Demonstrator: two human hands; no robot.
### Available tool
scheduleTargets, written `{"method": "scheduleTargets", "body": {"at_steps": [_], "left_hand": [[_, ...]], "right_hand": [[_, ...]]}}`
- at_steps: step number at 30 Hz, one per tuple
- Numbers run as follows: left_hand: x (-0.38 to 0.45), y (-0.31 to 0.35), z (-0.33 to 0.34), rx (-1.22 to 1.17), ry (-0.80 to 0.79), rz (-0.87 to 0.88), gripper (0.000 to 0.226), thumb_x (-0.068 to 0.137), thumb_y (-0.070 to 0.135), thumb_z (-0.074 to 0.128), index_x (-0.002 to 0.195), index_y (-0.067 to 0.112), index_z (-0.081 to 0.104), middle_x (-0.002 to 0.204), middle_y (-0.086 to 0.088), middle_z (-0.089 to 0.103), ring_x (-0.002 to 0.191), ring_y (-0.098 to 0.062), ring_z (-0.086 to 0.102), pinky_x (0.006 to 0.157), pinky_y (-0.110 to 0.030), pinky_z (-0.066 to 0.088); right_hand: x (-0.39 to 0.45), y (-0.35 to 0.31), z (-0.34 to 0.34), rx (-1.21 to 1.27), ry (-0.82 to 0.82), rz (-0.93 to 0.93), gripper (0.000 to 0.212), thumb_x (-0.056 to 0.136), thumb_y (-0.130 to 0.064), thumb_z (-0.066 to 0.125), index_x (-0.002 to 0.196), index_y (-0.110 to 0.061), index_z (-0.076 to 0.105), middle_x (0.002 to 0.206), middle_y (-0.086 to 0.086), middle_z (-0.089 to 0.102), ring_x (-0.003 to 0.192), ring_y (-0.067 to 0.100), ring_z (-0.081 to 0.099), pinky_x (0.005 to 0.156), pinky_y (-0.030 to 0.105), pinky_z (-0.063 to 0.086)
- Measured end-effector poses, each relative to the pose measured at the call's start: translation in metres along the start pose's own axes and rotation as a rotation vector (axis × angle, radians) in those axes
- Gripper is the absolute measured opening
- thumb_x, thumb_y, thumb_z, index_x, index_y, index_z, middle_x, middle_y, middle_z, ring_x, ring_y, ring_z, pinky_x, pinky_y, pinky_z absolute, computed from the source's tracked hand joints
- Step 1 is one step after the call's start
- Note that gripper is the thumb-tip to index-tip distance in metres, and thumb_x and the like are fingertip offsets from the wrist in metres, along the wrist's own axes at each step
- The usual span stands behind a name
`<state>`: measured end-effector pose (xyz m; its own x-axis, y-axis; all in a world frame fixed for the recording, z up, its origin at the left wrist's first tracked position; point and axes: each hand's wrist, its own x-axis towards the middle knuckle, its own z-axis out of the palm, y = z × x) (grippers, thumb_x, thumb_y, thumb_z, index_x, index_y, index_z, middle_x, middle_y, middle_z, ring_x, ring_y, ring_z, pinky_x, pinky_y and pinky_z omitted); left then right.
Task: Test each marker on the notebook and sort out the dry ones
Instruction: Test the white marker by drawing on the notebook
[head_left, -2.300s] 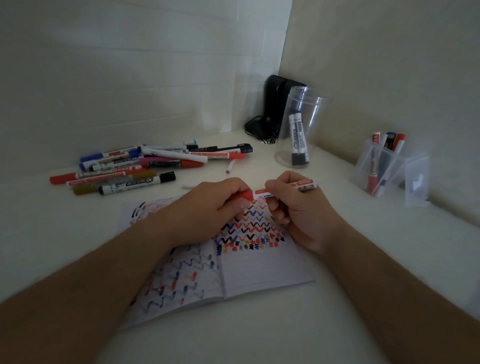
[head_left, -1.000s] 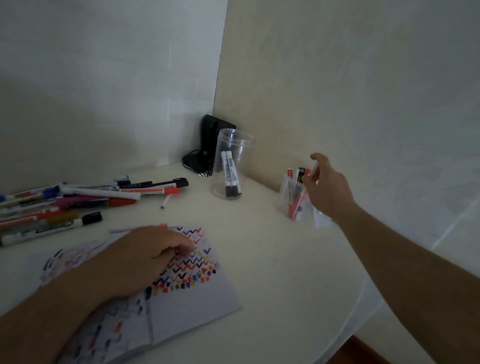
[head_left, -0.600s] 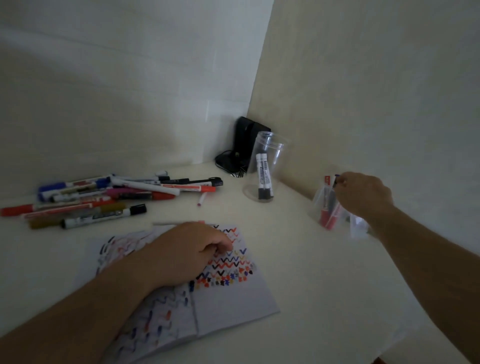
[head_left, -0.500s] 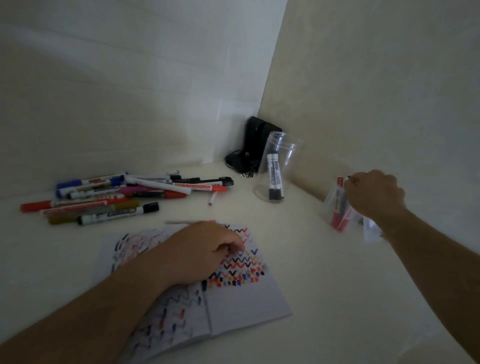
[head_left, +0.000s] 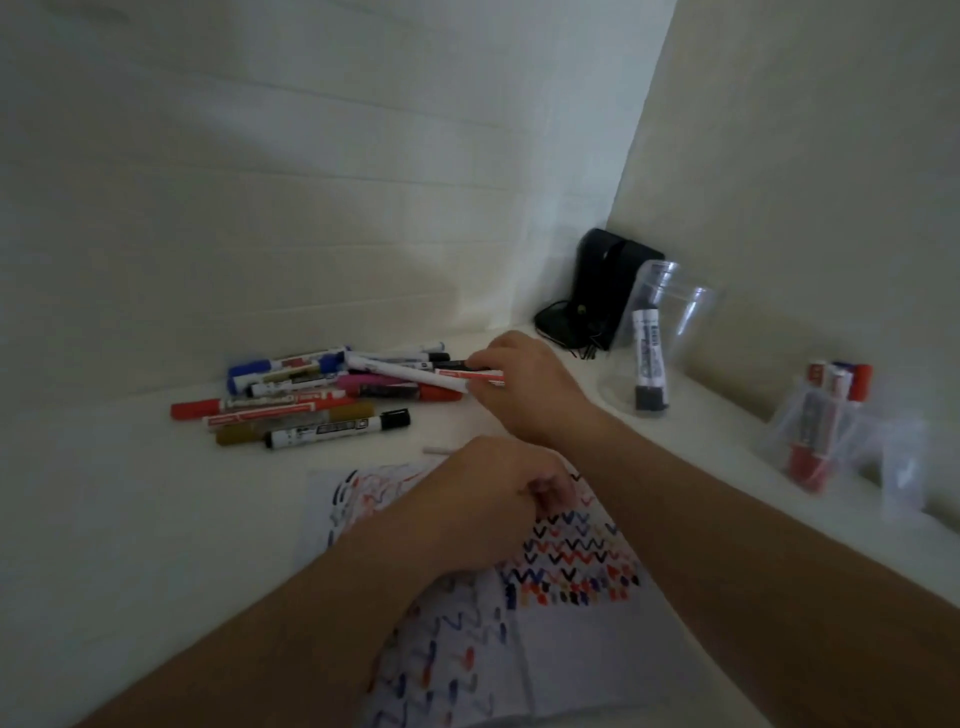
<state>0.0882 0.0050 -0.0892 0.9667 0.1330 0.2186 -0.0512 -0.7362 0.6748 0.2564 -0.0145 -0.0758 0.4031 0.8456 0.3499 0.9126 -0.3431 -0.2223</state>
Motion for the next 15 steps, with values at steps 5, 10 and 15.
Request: {"method": "scheduleTargets", "body": {"at_steps": [5, 10, 15], "left_hand": [[0.012, -0.003, 0.006, 0.018, -0.035, -0.076, 0.034, 0.094, -0.01, 0.048, 0.116, 0.0, 0.072, 0.119, -0.015, 0.069, 0.088, 0.014, 0.059, 0.082, -0.001, 0.039], [0.01, -0.002, 0.007, 0.022, -0.003, -0.08, 0.032, 0.093, -0.009, 0.05, 0.112, 0.002, 0.073, 0.094, 0.007, 0.062, 0.069, 0.023, 0.051, 0.071, 0.004, 0.035], [0.002, 0.005, 0.0, -0.071, -0.023, -0.057, 0.045, 0.086, -0.016, 0.048, 0.111, 0.008, 0.076, 0.101, 0.004, 0.072, 0.089, 0.003, 0.063, 0.078, -0.003, 0.047]], "right_hand": [[0.028, -0.012, 0.015, -0.11, -0.18, -0.033, 0.042, 0.093, -0.039, 0.072, 0.134, -0.029, 0.066, 0.124, 0.005, 0.053, 0.113, 0.03, 0.046, 0.098, 0.039, 0.042], [0.027, -0.011, 0.015, -0.119, -0.116, -0.077, 0.034, 0.092, -0.036, 0.074, 0.122, -0.022, 0.07, 0.115, 0.005, 0.058, 0.11, 0.027, 0.051, 0.091, 0.037, 0.045], [0.014, -0.012, 0.002, -0.084, -0.062, -0.053, 0.025, 0.094, -0.032, 0.071, 0.116, -0.02, 0.074, 0.105, 0.003, 0.063, 0.103, 0.023, 0.058, 0.084, 0.032, 0.042]]}}
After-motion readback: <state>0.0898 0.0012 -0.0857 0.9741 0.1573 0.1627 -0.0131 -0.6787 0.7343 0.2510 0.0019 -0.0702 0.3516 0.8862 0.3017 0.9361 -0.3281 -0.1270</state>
